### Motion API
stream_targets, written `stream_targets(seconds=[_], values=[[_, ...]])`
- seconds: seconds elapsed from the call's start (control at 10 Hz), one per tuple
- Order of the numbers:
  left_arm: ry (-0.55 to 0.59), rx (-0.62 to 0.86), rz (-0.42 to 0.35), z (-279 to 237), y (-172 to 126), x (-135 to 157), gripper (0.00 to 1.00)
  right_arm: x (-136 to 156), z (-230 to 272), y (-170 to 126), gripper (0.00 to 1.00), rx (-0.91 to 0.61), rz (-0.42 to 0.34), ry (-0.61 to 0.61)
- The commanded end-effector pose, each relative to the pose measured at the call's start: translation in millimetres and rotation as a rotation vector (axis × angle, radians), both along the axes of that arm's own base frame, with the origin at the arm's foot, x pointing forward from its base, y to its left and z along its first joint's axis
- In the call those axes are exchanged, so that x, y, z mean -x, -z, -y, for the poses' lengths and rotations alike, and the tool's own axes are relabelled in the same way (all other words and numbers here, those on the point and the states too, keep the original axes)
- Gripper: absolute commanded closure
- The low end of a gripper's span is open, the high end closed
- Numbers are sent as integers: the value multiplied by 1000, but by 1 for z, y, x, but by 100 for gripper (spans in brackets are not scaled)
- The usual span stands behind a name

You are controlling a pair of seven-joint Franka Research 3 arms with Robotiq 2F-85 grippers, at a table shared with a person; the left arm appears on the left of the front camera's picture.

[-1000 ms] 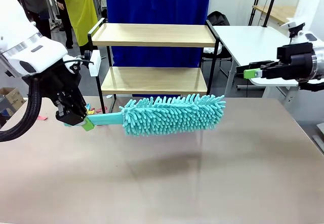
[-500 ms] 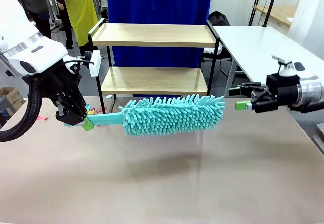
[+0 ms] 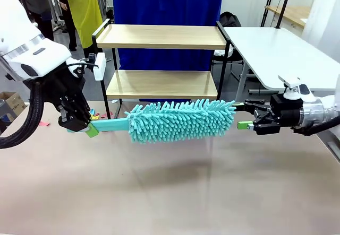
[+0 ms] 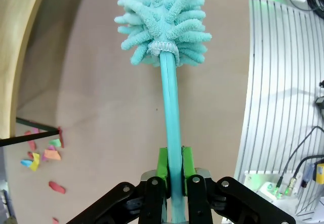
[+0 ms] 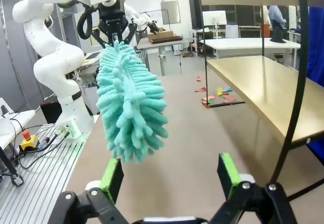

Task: Clean the shelf.
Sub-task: Hand the Duster back to the human.

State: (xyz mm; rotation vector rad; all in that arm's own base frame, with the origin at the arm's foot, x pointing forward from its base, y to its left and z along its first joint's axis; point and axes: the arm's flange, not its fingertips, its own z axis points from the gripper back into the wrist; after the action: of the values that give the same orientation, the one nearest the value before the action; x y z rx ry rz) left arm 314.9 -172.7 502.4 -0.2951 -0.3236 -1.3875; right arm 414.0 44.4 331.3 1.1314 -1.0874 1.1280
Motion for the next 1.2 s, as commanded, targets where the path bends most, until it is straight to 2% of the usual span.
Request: stream_targets(seconds=[0.0, 0.1, 0.4, 1.1], values=[[-3, 20, -8, 0, -2, 1, 87, 0, 8, -5, 0, 20, 28, 0], [-3, 20, -8, 0, -2, 1, 87, 0, 0, 0, 0, 0, 0, 0], [-3, 20, -8, 0, -2, 1, 87, 8, -23, -2, 0, -54, 10, -10], [-3, 20, -8, 0, -2, 1, 87, 6, -77, 3, 0, -91, -61, -78]])
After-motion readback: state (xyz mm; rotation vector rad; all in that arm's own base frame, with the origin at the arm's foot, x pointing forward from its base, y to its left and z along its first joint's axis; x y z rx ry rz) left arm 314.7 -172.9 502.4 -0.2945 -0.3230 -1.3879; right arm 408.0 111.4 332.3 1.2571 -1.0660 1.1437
